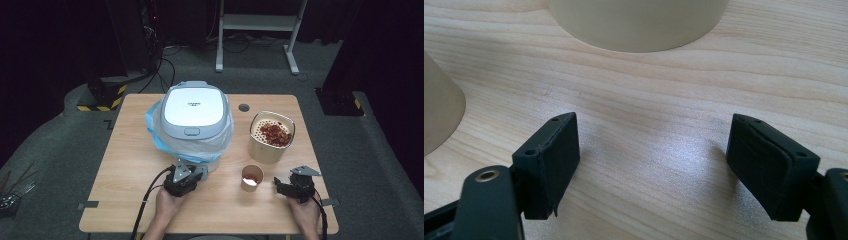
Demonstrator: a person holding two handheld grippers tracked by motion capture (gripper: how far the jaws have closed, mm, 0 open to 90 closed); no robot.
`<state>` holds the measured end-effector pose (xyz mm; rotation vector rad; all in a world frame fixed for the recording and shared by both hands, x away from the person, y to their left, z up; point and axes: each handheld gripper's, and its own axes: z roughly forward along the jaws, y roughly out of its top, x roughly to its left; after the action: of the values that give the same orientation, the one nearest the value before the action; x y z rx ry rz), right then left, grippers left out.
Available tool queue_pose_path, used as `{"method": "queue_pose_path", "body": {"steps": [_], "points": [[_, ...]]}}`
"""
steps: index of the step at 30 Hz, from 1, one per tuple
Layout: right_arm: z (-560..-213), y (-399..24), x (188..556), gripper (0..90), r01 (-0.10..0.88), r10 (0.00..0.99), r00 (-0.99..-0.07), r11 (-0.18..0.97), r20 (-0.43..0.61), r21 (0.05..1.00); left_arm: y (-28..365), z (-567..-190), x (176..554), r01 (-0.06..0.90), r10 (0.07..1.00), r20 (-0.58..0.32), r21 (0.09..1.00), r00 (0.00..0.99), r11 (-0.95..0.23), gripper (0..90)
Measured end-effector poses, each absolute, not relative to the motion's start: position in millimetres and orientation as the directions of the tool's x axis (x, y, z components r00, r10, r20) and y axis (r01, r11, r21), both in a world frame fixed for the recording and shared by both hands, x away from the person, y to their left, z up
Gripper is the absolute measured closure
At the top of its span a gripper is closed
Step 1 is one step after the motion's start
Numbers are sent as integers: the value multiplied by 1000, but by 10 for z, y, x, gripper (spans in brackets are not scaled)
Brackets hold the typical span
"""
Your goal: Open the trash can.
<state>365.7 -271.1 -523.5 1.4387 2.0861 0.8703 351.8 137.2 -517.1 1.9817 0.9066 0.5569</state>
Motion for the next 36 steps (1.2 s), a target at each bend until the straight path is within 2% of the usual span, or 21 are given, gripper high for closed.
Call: {"method": "queue_pose_path", "body": {"steps": [36], "points": [[-5237, -2711, 3657, 215, 646, 937, -348, 253, -16, 720, 1366, -5218, 3484, 371, 779, 45, 861, 625, -348, 622]]}}
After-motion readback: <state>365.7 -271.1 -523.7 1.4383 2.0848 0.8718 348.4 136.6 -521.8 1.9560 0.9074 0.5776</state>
